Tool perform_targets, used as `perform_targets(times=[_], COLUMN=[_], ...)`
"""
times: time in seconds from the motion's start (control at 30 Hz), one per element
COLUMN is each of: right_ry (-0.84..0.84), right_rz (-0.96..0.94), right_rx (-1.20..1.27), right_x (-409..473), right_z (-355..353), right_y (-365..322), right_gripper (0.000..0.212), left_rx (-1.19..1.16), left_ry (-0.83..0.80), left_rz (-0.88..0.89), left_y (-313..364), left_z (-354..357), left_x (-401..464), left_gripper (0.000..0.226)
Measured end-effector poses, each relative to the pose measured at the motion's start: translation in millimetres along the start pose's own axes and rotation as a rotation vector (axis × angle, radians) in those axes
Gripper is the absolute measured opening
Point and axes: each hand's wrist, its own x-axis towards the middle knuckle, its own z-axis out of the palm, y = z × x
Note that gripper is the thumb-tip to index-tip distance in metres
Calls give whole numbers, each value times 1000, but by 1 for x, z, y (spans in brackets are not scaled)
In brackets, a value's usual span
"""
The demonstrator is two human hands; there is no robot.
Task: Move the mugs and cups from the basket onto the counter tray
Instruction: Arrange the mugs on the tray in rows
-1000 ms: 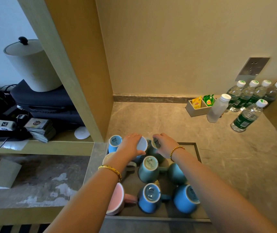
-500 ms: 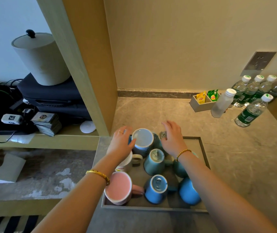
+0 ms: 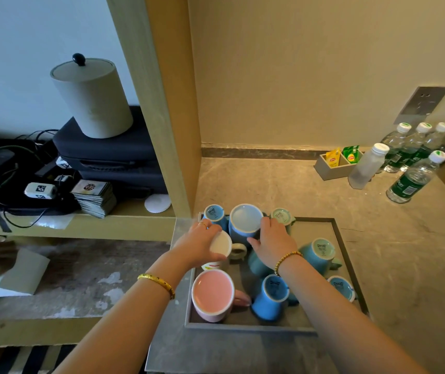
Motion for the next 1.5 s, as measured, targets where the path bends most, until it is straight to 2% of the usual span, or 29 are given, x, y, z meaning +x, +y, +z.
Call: perform_targets(times=[0.13,0.23,0.33,0.4,0.8,1.03,1.3,1.5], right_ry=[-195,-302,-282,-278,-278,-281,-260,-262], right_rz=[104,154,173,176,158,149,132,90], right_rx=[-22,-120,-129,-129,-127,-120,-122,-109], right_x=[-3,-5,-6,-6,-9,-10,-10,-9], right_z=[-4,-3,-2,-2,-4,-5,-4,-5], right_y=[-2,-4,-5,-5,-7,-6,-5,-1], right_gripper=[76,74,54,51,51,55,54,55], left_rx=[33,87,160,183,187,165,146,173], left_ry=[-95,-96,-112,-120,-67,-145,-129,-129], left_rz=[51,70,54,29,-161,-245,-223,-208], left_y=[1,2,2,3,18,20,26,27], left_z=[-1,1,3,3,4,-3,-3,-2], left_x=[3,5,6,6,0,0,-3,-2], left_gripper=[90,100,99,95,74,85,73,78])
